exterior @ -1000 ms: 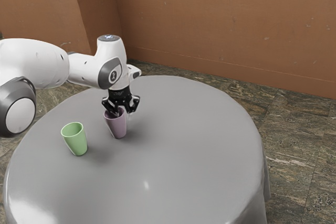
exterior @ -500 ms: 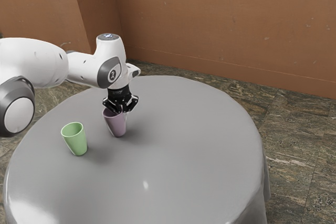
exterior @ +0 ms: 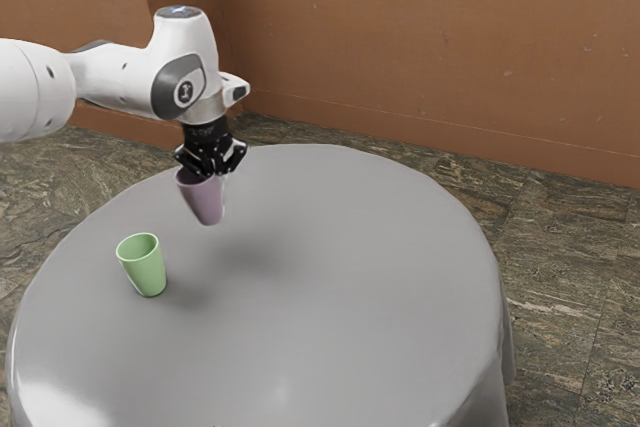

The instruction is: Place the right cup onto the left cup

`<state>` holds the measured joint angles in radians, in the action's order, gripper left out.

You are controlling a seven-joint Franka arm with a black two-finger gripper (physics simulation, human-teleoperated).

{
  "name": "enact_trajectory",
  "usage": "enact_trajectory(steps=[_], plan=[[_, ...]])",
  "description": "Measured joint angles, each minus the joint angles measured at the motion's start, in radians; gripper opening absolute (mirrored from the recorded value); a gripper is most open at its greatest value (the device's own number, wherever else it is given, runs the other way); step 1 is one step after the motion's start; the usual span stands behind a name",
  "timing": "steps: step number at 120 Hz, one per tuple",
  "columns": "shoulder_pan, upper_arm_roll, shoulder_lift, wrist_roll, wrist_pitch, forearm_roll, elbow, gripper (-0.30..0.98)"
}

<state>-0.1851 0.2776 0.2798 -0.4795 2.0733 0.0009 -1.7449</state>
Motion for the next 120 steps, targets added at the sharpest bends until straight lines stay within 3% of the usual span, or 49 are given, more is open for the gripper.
enact_trajectory(steps=[25,120], plan=[[0.037,0.006,-0.096,-0.023,-0.085,0.04,-0.07,-0.1],[0.133,0.021,-0.108,-0.062,-0.123,0.059,-0.134,-0.1]])
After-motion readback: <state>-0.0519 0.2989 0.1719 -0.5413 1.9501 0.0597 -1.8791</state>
